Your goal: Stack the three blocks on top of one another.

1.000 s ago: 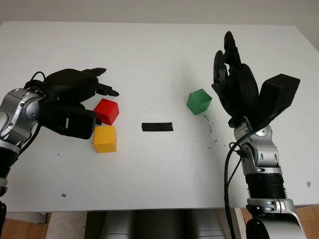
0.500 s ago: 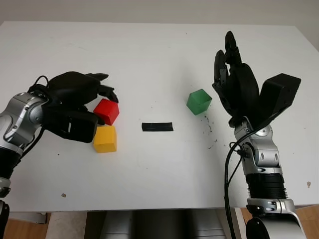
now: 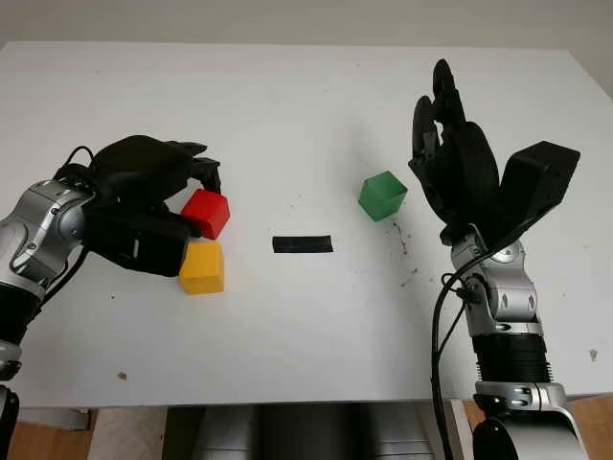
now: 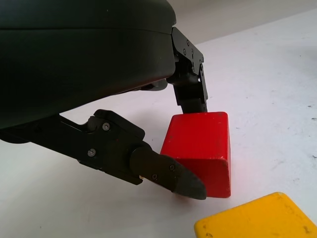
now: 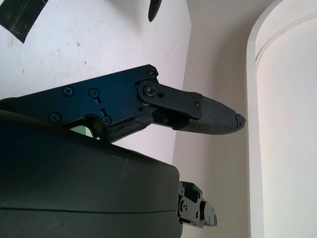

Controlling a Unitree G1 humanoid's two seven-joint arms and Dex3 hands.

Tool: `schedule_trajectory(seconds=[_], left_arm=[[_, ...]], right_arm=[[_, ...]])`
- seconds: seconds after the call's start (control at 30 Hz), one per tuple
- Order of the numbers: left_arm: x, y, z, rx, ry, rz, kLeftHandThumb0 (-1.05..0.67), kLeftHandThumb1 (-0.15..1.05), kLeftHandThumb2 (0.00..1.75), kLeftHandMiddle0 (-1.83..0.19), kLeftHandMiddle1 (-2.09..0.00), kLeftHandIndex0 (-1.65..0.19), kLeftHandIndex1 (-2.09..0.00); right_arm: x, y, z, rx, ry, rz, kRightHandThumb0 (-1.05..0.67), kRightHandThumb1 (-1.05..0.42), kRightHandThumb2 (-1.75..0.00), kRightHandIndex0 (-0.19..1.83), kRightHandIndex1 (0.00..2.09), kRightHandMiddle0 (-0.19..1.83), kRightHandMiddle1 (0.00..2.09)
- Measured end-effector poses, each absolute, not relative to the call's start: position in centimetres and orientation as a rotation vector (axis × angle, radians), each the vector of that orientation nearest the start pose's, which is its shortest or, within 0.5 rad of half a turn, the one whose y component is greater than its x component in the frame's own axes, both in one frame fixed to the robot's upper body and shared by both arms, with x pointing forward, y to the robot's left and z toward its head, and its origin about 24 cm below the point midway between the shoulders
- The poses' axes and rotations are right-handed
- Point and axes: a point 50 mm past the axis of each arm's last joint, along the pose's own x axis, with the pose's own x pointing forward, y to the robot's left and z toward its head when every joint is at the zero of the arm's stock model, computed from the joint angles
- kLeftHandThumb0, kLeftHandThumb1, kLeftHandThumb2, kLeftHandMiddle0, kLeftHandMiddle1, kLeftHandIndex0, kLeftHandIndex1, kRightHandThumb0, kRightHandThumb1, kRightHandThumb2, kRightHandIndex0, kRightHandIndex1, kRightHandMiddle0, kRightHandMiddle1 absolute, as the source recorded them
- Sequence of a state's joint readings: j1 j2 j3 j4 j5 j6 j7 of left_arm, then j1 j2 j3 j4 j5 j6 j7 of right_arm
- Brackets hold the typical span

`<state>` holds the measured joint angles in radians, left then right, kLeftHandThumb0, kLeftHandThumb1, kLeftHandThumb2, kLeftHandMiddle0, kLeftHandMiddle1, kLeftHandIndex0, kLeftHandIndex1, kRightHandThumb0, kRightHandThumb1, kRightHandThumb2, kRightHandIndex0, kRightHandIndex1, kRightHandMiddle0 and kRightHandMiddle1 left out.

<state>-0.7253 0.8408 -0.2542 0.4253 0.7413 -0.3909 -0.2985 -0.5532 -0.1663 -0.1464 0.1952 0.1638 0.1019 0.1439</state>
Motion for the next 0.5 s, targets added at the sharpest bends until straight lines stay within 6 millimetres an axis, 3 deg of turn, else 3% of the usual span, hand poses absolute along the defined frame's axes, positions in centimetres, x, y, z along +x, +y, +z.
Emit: schedule_trajectory(seconds=[0.2, 0.5], left_arm=[[34.9, 22.9, 19.6, 1.66, -0.268, -0.395, -0.38, 0.98, 0.05, -0.33, -0.07, -0.24, -1.64], [35.0, 23.0, 21.3, 1.345, -0.211, -0.42, -0.41, 0.97, 0.05, -0.34, -0.06, -0.29, -1.62]], right_arm=[[34.6, -17.0, 15.5, 0.023, -0.261, 0.124, -0.69, -1.05, -0.66, -0.19, 0.0, -0.19, 0.0], [34.6, -16.8, 15.5, 0.019, -0.258, 0.141, -0.68, -1.05, -0.65, -0.19, 0.0, -0.19, 0.0]])
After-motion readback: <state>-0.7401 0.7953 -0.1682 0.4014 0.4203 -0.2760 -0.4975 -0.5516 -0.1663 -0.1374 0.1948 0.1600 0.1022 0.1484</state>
